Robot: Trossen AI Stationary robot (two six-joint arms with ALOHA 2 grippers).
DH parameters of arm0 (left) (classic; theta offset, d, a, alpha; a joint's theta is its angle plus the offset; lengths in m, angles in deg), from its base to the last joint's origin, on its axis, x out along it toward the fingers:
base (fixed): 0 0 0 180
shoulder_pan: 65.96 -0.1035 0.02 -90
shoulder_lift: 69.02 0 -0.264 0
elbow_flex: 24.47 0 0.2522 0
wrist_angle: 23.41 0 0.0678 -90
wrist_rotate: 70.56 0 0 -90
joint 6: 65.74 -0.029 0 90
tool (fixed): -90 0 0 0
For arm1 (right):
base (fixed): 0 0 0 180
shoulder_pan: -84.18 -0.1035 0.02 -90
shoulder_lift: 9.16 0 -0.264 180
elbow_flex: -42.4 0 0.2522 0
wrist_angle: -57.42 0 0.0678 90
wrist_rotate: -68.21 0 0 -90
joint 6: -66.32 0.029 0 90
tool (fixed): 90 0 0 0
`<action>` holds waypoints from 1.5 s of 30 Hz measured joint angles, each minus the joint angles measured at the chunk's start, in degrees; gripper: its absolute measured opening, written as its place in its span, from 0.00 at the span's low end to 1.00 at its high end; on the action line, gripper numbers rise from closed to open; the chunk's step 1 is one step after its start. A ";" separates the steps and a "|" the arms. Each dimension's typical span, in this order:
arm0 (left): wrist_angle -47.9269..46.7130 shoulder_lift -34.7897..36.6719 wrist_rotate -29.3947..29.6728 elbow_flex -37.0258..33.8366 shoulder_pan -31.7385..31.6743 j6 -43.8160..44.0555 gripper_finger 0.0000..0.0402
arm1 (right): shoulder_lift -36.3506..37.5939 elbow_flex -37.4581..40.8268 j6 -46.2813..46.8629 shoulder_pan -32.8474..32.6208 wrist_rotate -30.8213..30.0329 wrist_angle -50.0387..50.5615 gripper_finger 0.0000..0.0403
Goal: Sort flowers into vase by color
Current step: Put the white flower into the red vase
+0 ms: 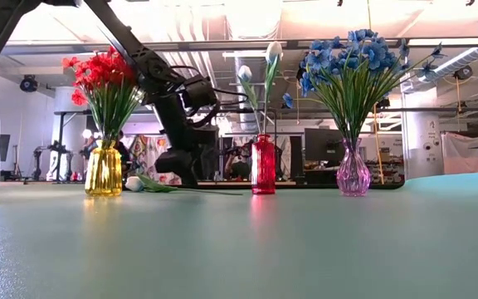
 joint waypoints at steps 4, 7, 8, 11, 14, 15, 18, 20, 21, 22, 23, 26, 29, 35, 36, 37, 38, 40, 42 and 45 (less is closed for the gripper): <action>0.03 0.00 -1.81 -0.80 0.09 -0.01 0.50 | 0.00 0.00 -0.01 0.00 0.00 0.00 0.53; 0.07 0.00 -1.85 -0.93 0.07 0.13 0.50 | 0.00 -0.01 -0.02 0.00 0.00 0.00 0.53; 0.15 0.00 -1.85 -0.93 0.07 0.13 0.50 | 0.00 -0.01 -0.02 0.00 -0.02 0.00 0.53; 0.49 0.00 -1.86 -0.93 0.02 0.00 0.49 | 0.00 -0.01 -0.02 0.00 -0.04 -0.01 0.53; 0.51 0.00 -1.92 -0.93 0.02 -0.02 0.48 | 0.00 -0.01 -0.02 0.00 -0.04 -0.02 0.53; 0.51 0.00 -1.92 -0.93 0.02 -0.03 0.47 | 0.00 -0.01 -0.03 0.00 -0.04 0.00 0.53; 0.51 0.00 -1.94 -0.93 0.01 -0.03 0.43 | 0.00 -0.01 -0.02 0.00 -0.04 -0.01 0.53; 0.51 0.00 -1.94 -0.94 0.02 -0.03 0.41 | 0.00 -0.01 -0.02 0.00 -0.04 -0.01 0.53; 0.51 0.00 -1.94 -0.95 0.01 -0.03 0.40 | 0.00 -0.01 -0.03 0.00 -0.04 -0.01 0.53; 0.56 0.00 -1.94 -0.95 0.01 -0.03 0.39 | 0.00 -0.01 -0.03 0.00 -0.04 -0.02 0.53; 0.66 0.00 -1.94 -0.95 0.00 -0.03 0.38 | 0.00 -0.01 -0.02 0.00 -0.04 -0.02 0.53; 1.08 0.00 -1.94 -0.95 0.00 -0.08 0.35 | 0.00 -0.01 -0.02 0.00 -0.04 -0.02 0.53; 1.08 0.00 -1.94 -0.95 0.00 -0.08 0.32 | 0.00 -0.01 -0.02 0.00 -0.04 -0.01 0.53; 1.07 0.00 -1.94 -0.97 0.00 -0.12 0.28 | 0.00 -0.01 -0.16 0.00 -0.04 0.00 0.53; 1.05 0.10 -1.96 -0.97 0.00 0.05 0.27 | 0.00 -0.01 -0.61 0.00 -0.10 0.00 0.53; 1.05 0.21 -1.94 -0.99 0.00 0.25 0.27 | 0.00 -0.01 -1.10 0.11 -0.49 0.00 0.53; 0.98 0.45 -1.94 -0.99 0.09 0.36 0.26 | 0.00 -0.01 -1.78 0.25 -1.32 0.00 0.53; 0.59 1.14 -1.94 -0.88 0.24 0.79 0.25 | 0.02 -0.01 -4.01 0.53 -3.94 -0.02 0.53; -0.32 2.27 -1.95 -0.44 0.53 1.68 0.25 | 0.04 -0.01 -6.55 0.82 -7.54 -0.39 0.53; -2.25 5.35 -1.96 -0.01 1.14 1.99 0.25 | -0.04 -0.01 -10.72 2.00 -13.33 -1.89 0.53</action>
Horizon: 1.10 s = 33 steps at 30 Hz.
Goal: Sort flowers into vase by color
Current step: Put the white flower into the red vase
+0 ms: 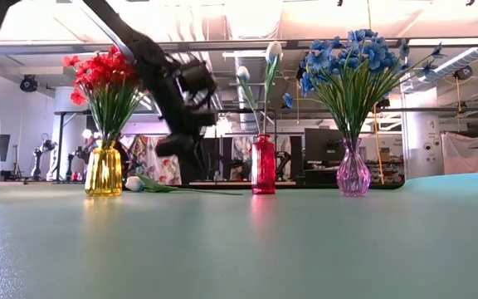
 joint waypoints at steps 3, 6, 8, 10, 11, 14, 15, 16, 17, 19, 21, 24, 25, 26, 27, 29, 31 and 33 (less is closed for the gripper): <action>-0.08 4.24 -0.02 0.35 0.82 1.94 0.25 | -0.07 -0.04 -4.44 3.19 -0.54 -2.34 0.53; -1.05 9.43 -0.42 0.59 1.61 5.30 0.25 | -0.14 -0.04 -8.85 6.63 -0.44 -4.73 0.53; -2.34 13.27 -2.77 0.57 1.85 7.07 0.25 | -0.22 -0.04 -11.75 8.77 -0.27 -6.21 0.53; -2.96 16.93 -5.92 0.55 2.12 8.65 0.25 | -0.45 -0.07 -14.31 10.91 -0.21 -7.82 0.53; -3.04 18.68 -6.97 0.55 2.40 9.58 0.25 | -0.66 -0.07 -15.23 11.84 -0.16 -8.29 0.53; -3.85 23.05 -7.48 0.55 4.28 11.91 0.25 | -1.58 -0.07 -18.38 14.44 -0.17 -9.77 0.53; -4.48 24.38 -7.52 0.52 5.25 12.37 0.25 | -1.86 -0.07 -18.92 15.06 -0.15 -10.43 0.53; -5.14 25.69 -7.54 0.52 6.21 12.98 0.25 | -2.14 -0.07 -19.23 15.54 -0.15 -10.59 0.53; -5.94 26.84 -7.51 0.52 7.18 13.47 0.25 | -2.52 -0.07 -19.46 15.97 -0.17 -10.90 0.53; -7.43 28.75 -7.45 0.52 9.40 14.53 0.25 | -2.83 -0.07 -19.96 16.40 -0.13 -10.91 0.53; -8.94 29.96 -7.39 0.52 11.37 15.88 0.25 | -3.23 -0.07 -20.38 16.40 -0.11 -10.90 0.53; -11.33 30.61 -7.39 0.46 13.48 18.43 0.25 | -3.37 -0.04 -21.56 16.36 0.07 -10.63 0.53; -11.44 30.62 -7.35 0.36 13.82 19.79 0.25 | -3.41 -0.04 -21.57 16.24 0.26 -10.51 0.53; -11.43 30.42 -7.29 0.15 14.10 21.58 0.25 | -3.41 -0.04 -21.56 16.23 0.41 -10.30 0.53; -11.27 30.07 -7.21 0.07 14.38 23.72 0.25 | -3.40 -0.04 -21.58 16.23 0.42 -9.73 0.53; -11.19 28.95 -7.06 -0.02 14.55 27.95 0.25 | -3.39 -0.04 -21.48 16.23 0.50 -8.09 0.53; -11.42 27.79 -6.93 -0.52 15.07 30.90 0.25 | -3.39 -0.04 -20.94 16.23 0.55 -6.33 0.53; -12.98 26.85 -6.81 -1.11 15.78 32.04 0.25 | -3.39 -0.04 -20.82 16.25 0.52 -4.63 0.53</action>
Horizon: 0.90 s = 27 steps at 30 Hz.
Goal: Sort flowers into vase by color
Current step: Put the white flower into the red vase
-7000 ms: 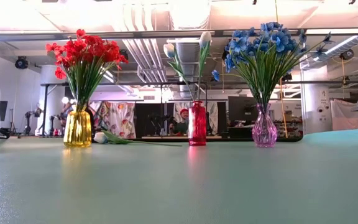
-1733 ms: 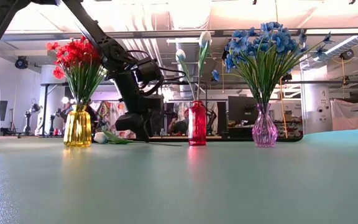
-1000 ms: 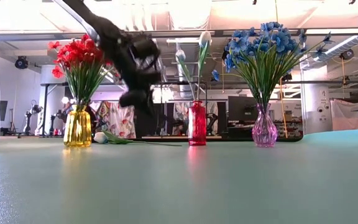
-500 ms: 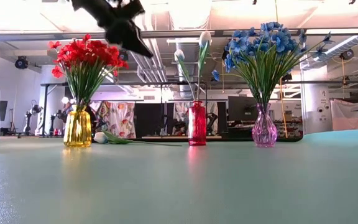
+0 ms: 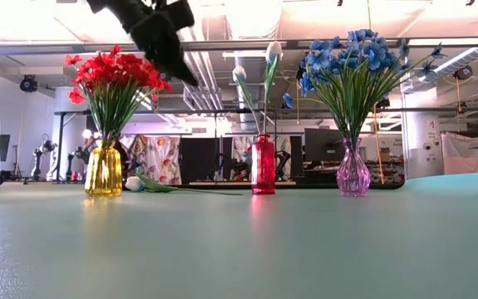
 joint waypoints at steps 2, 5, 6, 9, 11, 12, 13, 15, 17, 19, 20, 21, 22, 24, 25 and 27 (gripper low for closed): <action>-1.71 -1.55 1.31 -0.33 0.82 2.58 0.25 | 0.02 0.00 0.00 0.00 0.00 1.29 0.53; -2.97 -4.00 5.99 -0.61 2.40 6.69 0.25 | 0.02 0.00 0.00 0.00 -0.02 1.90 0.53; -2.74 -4.63 8.37 -0.61 3.09 7.36 0.25 | 0.02 0.00 0.00 0.00 -0.02 1.90 0.53; -2.21 -6.58 13.90 -0.61 5.57 7.80 0.25 | 0.02 0.00 -0.52 0.04 -0.13 1.91 0.53; -1.69 -7.59 15.19 -0.61 6.91 7.80 0.25 | 0.02 0.00 -0.76 0.04 -0.15 1.91 0.53; -1.24 -7.88 15.29 -0.61 7.42 7.80 0.25 | 0.02 0.00 -0.87 0.04 -0.29 1.91 0.53; -0.81 -7.99 15.39 -0.64 7.93 7.81 0.25 | 0.02 0.00 -1.01 0.04 -0.55 1.91 0.53; -0.04 -8.05 15.46 -0.94 8.89 7.73 0.25 | -0.23 0.00 -1.49 0.04 -0.64 1.91 0.53; 0.92 -7.80 15.44 -1.56 9.77 7.65 0.25 | -0.37 0.12 -2.28 0.04 -0.63 1.85 0.53; 2.12 -6.79 15.45 -2.56 10.62 7.61 0.25 | -0.62 0.91 -2.77 0.04 -0.68 0.74 0.53; 3.28 -5.97 15.51 -3.27 11.01 7.56 0.25 | -0.67 1.15 -3.05 0.04 -0.74 0.18 0.53; 4.83 -5.15 15.84 -4.19 11.41 7.50 0.25 | -0.72 1.40 -3.13 0.04 -0.74 0.06 0.53; 6.44 -4.22 16.28 -5.27 11.78 7.47 0.25 | -0.75 1.76 -3.10 0.04 -0.72 0.13 0.53; 8.89 -2.27 16.99 -7.60 12.36 7.40 0.25 | -0.90 2.93 -3.06 0.02 -0.76 -0.70 0.53; 10.28 -1.19 17.14 -8.81 12.64 7.36 0.25 | -0.89 3.73 -3.06 0.02 -0.79 -0.96 0.53; 12.83 1.35 17.44 -11.16 13.04 7.38 0.25 | -0.90 5.90 -3.06 -0.02 -0.76 -1.82 0.53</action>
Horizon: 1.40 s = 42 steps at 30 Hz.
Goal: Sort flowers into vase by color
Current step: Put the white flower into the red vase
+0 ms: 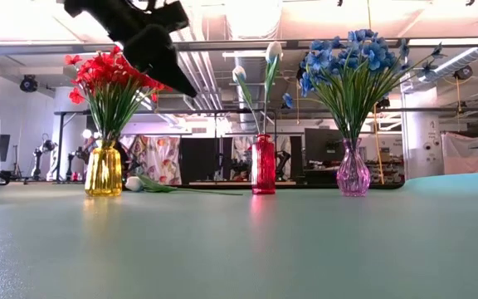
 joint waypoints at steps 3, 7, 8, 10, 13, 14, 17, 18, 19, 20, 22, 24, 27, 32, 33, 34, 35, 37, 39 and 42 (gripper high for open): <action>3.68 3.47 0.12 -3.43 0.47 0.34 0.25 | -0.02 4.35 -0.39 0.00 0.04 -5.50 0.53; 7.23 7.79 0.17 -6.96 1.14 0.64 0.25 | 0.09 10.14 -2.81 0.00 0.27 -12.96 0.53; 7.69 8.74 0.19 -7.55 1.24 0.66 0.25 | 0.20 11.66 -3.54 -0.11 0.25 -14.77 0.53; 8.43 10.22 0.17 -8.56 1.44 0.81 0.25 | 0.28 14.82 -4.77 -0.24 0.20 -18.96 0.53; 9.16 12.17 0.18 -9.63 1.44 1.09 0.25 | 0.30 20.11 -5.56 -0.69 0.17 -25.72 0.53; 9.26 12.64 0.19 -9.99 1.44 1.14 0.25 | 0.30 22.07 -5.42 -0.97 0.17 -27.99 0.53; 9.02 13.43 0.17 -11.11 1.44 1.14 0.25 | 0.30 28.24 -4.49 -2.23 0.11 -35.95 0.53; 9.00 13.60 0.17 -11.36 1.44 1.14 0.25 | 0.30 30.62 -4.50 -2.64 0.11 -40.22 0.53; 9.02 13.73 0.17 -11.50 1.44 1.06 0.25 | 0.30 32.97 -5.20 -2.98 0.14 -45.94 0.53; 9.08 13.79 0.17 -11.55 1.44 0.74 0.25 | 0.30 35.09 -7.69 -3.12 0.24 -52.04 0.53; 9.10 13.81 0.09 -11.60 1.44 0.23 0.25 | 0.30 39.38 -14.25 -3.11 0.82 -67.06 0.53; 9.09 13.85 -0.02 -11.60 1.44 0.43 0.25 | 0.32 42.74 -19.12 -3.01 2.52 -80.42 0.53; 8.94 13.97 -0.03 -11.60 2.06 2.60 0.25 | 0.41 46.68 -24.31 -3.02 5.32 -93.46 0.53; 9.62 14.05 -0.05 -13.12 4.94 4.87 0.25 | 0.41 54.39 -30.34 -3.06 6.29 -105.03 0.53; 10.35 14.05 -0.02 -13.57 5.55 5.33 0.25 | 0.41 56.44 -31.42 -3.15 6.27 -107.73 0.53; 11.23 14.10 -0.01 -14.08 6.24 5.76 0.25 | 0.41 58.67 -32.27 -3.23 6.06 -111.04 0.53; 11.56 14.23 0.07 -14.58 6.91 6.28 0.25 | 0.41 61.14 -32.45 -3.27 6.02 -114.63 0.53; 11.63 14.45 0.38 -15.14 8.03 7.32 0.25 | 0.89 66.16 -32.44 -3.65 6.06 -121.99 0.53; 11.67 14.81 0.41 -15.36 8.85 7.81 0.25 | 2.10 70.77 -32.16 -4.22 5.90 -127.89 0.53; 11.67 15.15 0.45 -15.25 9.20 7.55 0.25 | 4.45 75.38 -30.94 -5.60 0.64 -130.17 0.53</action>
